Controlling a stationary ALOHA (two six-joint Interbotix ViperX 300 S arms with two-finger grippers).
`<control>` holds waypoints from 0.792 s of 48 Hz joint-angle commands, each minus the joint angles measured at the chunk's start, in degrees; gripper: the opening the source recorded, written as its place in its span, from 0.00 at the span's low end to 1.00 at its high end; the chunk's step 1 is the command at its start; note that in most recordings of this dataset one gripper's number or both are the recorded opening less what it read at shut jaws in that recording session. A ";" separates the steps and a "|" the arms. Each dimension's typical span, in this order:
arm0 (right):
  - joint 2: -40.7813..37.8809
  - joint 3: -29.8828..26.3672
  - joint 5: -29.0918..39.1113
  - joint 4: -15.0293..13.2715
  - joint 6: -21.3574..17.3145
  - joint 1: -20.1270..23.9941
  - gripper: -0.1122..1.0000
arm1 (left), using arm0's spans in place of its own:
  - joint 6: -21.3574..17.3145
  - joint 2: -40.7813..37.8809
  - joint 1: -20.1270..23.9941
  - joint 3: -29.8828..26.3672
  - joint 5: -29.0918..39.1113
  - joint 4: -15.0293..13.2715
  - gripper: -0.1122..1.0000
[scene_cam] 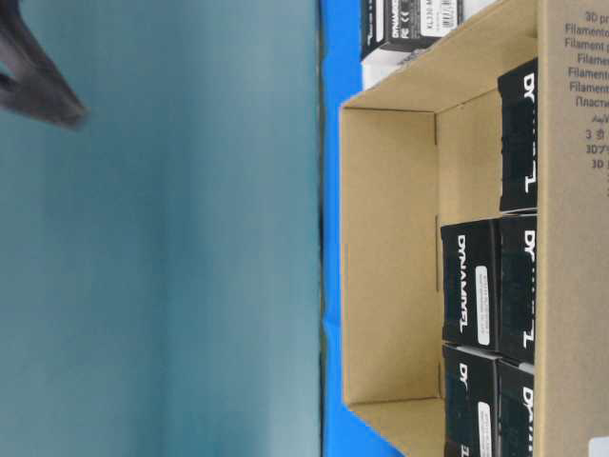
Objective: Pick the box from inside the cardboard box.
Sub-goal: 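Move the right gripper over the cardboard box toward the upper DYNAMIXEL box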
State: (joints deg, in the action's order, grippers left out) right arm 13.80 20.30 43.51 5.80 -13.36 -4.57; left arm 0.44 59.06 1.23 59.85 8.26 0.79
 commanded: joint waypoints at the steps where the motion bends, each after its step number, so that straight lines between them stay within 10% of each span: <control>1: -4.48 -6.68 7.47 0.26 1.58 0.09 0.11 | 0.00 0.26 0.18 -1.93 0.79 0.18 0.04; 17: -19.42 -23.91 25.05 5.62 14.24 0.00 0.11 | 0.18 2.64 0.09 -2.37 4.13 0.18 0.04; 38: -30.15 -33.75 30.67 7.82 18.90 0.26 0.12 | 0.97 2.64 -0.35 -2.46 5.80 0.18 0.04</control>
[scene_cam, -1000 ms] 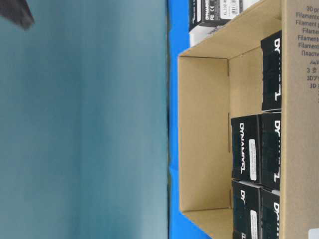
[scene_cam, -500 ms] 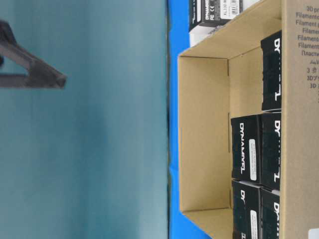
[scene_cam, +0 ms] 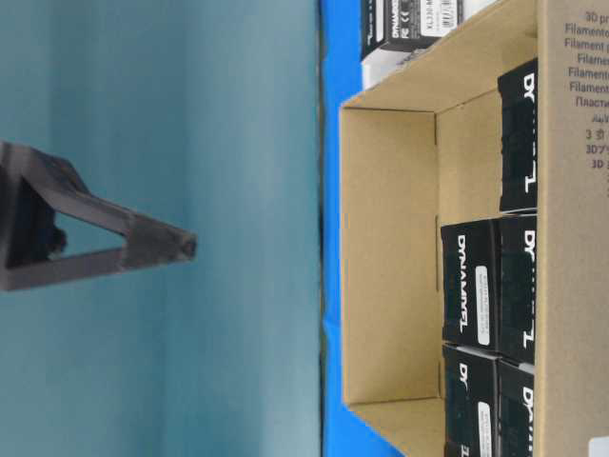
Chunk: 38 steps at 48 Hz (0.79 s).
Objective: Pick the box from inside the cardboard box.
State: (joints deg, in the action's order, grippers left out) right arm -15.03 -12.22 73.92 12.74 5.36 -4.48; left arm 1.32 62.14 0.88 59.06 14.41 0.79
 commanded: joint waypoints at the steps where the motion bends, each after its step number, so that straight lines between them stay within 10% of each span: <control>1: -1.58 -1.41 0.26 1.14 0.26 0.18 0.12 | 0.09 -0.44 -0.09 -1.76 -0.26 0.18 0.04; 13: -3.69 -1.05 -0.09 1.49 -0.18 -0.35 0.24 | 0.09 -1.32 -0.09 -1.76 -0.35 0.18 0.04; 29: -4.48 1.14 -5.63 1.41 0.00 -0.44 0.96 | 0.18 -1.58 -0.53 -1.76 -0.26 0.26 0.04; 38: -5.01 4.04 -8.53 1.67 -0.18 -0.35 0.99 | 0.18 -1.58 -0.62 -1.76 -0.26 0.18 0.04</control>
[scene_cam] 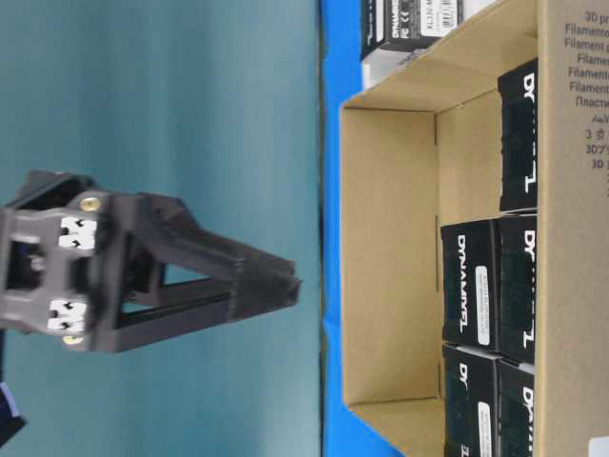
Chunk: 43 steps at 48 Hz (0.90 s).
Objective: Pick the box from inside the cardboard box.
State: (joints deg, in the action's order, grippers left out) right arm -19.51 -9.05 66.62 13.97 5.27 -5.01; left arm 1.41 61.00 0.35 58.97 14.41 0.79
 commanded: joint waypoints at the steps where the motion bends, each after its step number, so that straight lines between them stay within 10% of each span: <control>1: -0.70 1.05 -1.49 0.53 -0.09 0.26 0.99 | 0.09 -0.53 -0.09 -1.58 -0.26 0.18 0.04; 43: -6.24 4.57 -9.23 1.41 0.18 2.46 0.99 | 0.09 -0.97 0.18 -1.32 -0.62 0.18 0.04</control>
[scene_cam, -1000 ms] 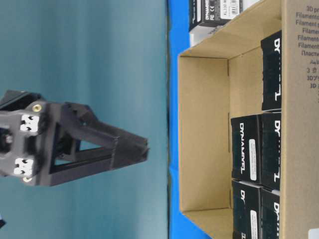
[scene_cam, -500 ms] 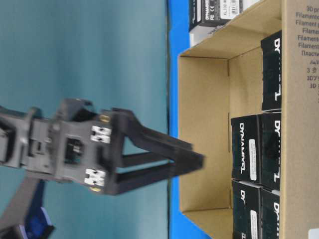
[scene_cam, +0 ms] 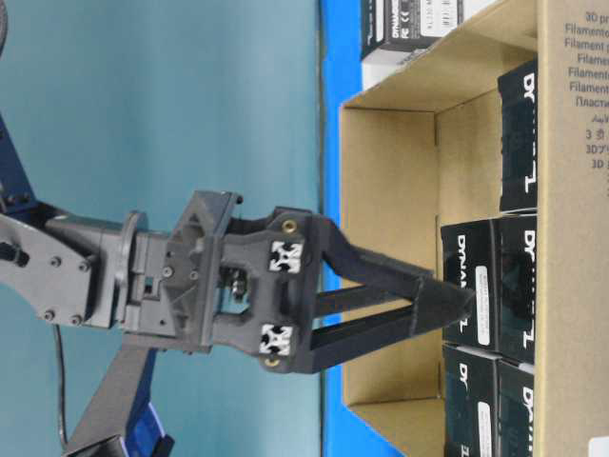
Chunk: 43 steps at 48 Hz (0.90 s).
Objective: Pick the box from inside the cardboard box.
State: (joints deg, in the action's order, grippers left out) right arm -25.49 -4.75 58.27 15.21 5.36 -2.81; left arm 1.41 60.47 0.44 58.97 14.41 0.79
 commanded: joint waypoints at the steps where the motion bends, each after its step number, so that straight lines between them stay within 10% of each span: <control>1: -0.18 0.35 -1.14 0.18 0.09 0.26 0.99 | 0.09 -0.44 0.09 -1.32 -0.62 0.18 0.04; 43: 0.18 3.25 -2.81 -0.26 0.44 -2.29 0.99 | 0.09 -0.44 -0.18 -1.23 -0.70 0.18 0.04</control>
State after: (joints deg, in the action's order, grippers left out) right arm -25.22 -1.67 55.63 15.12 5.71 -4.22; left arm 1.41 60.38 0.35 58.97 14.24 0.88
